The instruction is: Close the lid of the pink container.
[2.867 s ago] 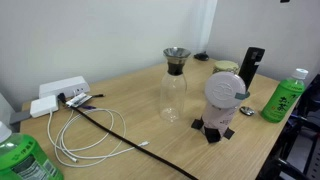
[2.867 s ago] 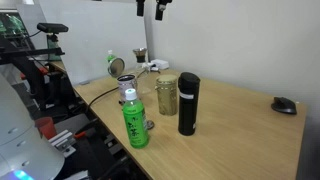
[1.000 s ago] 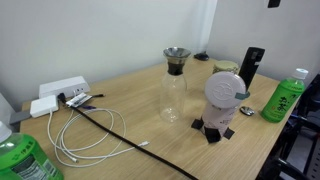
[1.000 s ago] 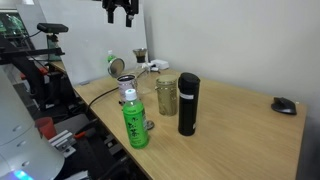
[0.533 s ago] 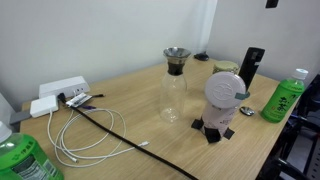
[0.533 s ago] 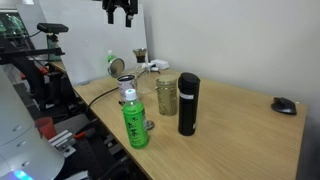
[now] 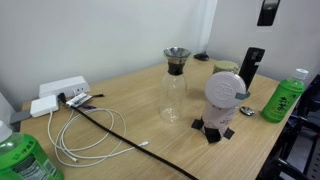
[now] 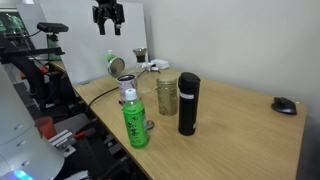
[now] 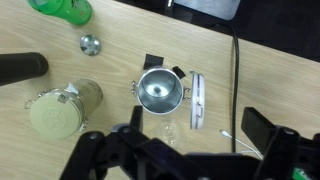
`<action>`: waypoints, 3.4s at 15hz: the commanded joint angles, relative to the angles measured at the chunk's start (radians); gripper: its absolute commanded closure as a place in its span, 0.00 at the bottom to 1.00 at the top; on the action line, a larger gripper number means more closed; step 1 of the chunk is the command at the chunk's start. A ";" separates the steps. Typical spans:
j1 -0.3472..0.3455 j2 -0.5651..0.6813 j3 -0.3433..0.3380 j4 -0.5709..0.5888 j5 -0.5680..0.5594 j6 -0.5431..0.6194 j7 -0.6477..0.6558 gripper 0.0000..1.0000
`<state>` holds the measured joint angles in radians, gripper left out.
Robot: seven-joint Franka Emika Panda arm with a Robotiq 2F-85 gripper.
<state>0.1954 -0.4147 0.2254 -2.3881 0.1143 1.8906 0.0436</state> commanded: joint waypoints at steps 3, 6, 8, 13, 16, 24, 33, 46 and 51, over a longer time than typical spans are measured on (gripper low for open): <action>0.023 0.021 0.050 -0.025 -0.086 0.031 0.076 0.00; 0.028 0.018 0.047 -0.020 -0.083 0.011 0.075 0.00; 0.028 0.018 0.046 -0.020 -0.083 0.012 0.074 0.00; 0.032 0.030 0.090 -0.019 -0.150 0.024 0.129 0.00; 0.056 0.050 0.130 -0.016 -0.166 0.036 0.177 0.00; 0.076 0.081 0.162 -0.025 -0.196 0.102 0.241 0.00; 0.083 0.120 0.175 -0.024 -0.237 0.134 0.265 0.53; 0.082 0.183 0.157 -0.026 -0.259 0.133 0.266 0.00; 0.084 0.206 0.150 -0.024 -0.263 0.142 0.261 0.12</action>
<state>0.2763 -0.2256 0.3823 -2.4135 -0.1314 2.0137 0.3044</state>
